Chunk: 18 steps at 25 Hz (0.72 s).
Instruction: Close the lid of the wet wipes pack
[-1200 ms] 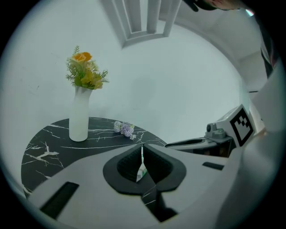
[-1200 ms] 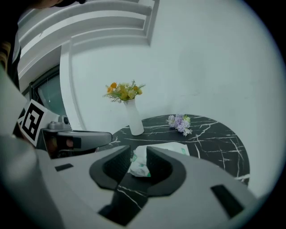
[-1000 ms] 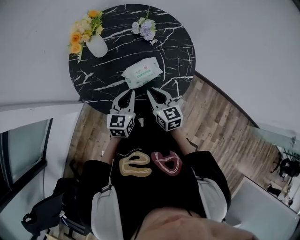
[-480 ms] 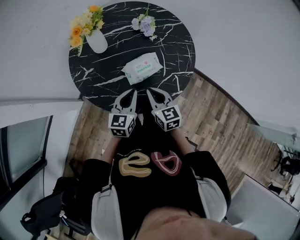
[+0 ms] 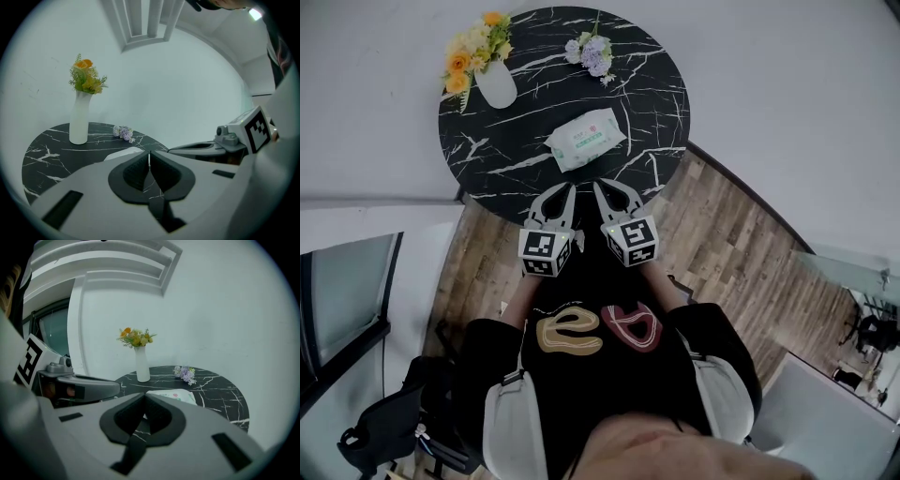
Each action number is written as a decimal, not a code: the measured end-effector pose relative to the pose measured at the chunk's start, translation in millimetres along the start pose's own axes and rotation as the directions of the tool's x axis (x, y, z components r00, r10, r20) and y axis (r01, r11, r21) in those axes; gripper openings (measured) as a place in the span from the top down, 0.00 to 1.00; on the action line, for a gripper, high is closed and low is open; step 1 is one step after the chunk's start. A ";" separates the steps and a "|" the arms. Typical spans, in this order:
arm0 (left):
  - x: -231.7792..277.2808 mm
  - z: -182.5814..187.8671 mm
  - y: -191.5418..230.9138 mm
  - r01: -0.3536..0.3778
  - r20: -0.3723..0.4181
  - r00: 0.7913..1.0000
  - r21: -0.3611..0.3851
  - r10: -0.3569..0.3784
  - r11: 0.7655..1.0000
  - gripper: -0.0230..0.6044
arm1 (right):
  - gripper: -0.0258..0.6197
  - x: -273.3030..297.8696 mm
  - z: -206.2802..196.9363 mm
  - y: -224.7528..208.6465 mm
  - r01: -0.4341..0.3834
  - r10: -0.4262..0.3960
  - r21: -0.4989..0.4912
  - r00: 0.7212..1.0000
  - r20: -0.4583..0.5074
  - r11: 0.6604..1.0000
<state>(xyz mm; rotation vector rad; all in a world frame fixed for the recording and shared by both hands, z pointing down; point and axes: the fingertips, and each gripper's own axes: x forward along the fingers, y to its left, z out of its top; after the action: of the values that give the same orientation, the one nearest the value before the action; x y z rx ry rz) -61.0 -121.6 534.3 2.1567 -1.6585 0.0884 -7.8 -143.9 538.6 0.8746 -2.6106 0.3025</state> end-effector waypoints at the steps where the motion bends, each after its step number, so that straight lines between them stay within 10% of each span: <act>1: -0.5 -1.2 0.2 0.001 -0.001 1.000 -0.006 -0.001 1.000 0.93 | 0.94 0.7 -0.1 1.6 -0.003 0.003 -0.007 1.000 -0.002 1.000; 18: -10.4 -11.4 7.3 -0.027 -0.019 0.999 0.000 0.027 1.000 0.93 | 0.94 2.2 -0.6 19.8 -0.033 0.032 -0.074 0.999 -0.012 0.997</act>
<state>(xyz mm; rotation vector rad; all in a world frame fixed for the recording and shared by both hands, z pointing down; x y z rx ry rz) -68.6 -109.5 543.6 2.1266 -1.6770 0.1164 -21.4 -129.4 538.3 0.8045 -2.6105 0.2169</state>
